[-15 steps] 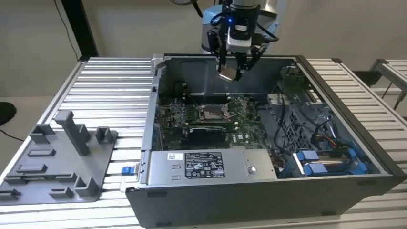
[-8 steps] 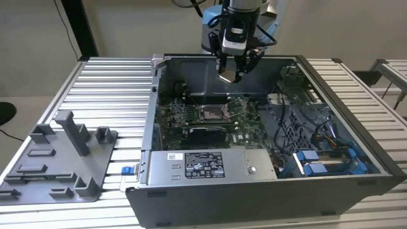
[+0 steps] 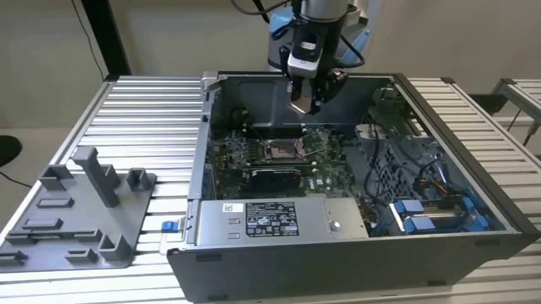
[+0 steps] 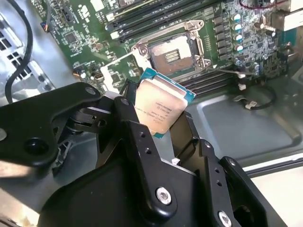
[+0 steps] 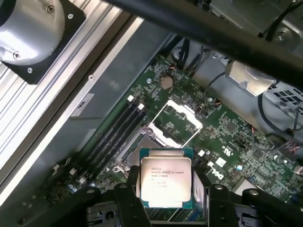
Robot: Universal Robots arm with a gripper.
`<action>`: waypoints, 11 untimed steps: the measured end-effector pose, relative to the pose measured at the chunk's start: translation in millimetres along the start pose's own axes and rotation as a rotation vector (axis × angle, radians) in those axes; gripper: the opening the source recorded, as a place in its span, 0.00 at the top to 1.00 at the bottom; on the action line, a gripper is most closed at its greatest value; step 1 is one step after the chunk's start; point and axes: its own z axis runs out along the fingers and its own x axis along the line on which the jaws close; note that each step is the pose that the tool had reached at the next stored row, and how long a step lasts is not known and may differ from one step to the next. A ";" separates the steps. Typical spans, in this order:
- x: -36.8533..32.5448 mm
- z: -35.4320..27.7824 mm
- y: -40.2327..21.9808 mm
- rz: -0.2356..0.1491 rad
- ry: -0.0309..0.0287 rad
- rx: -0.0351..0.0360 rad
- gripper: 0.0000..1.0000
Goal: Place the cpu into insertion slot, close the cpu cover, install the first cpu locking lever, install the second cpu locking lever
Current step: 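Place the cpu into insertion slot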
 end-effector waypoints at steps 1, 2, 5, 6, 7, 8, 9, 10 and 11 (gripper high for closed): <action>0.0 1.0 -0.1 0.014 -0.0008 0.0004 1.00; -0.1 2.1 -0.2 0.027 -0.0018 0.0007 1.00; -0.2 5.7 -0.4 0.067 -0.0050 0.0008 1.00; -0.3 6.8 -0.5 0.081 -0.0061 0.0008 1.00; -0.3 8.0 -0.5 0.095 -0.0072 0.0007 1.00; -0.3 9.0 -0.6 0.109 -0.0081 0.0007 1.00; -0.4 9.9 -0.7 0.121 -0.0089 0.0007 1.00; -0.4 10.9 -0.7 0.136 -0.0097 0.0005 1.00; -0.5 11.8 -0.8 0.149 -0.0104 0.0004 1.00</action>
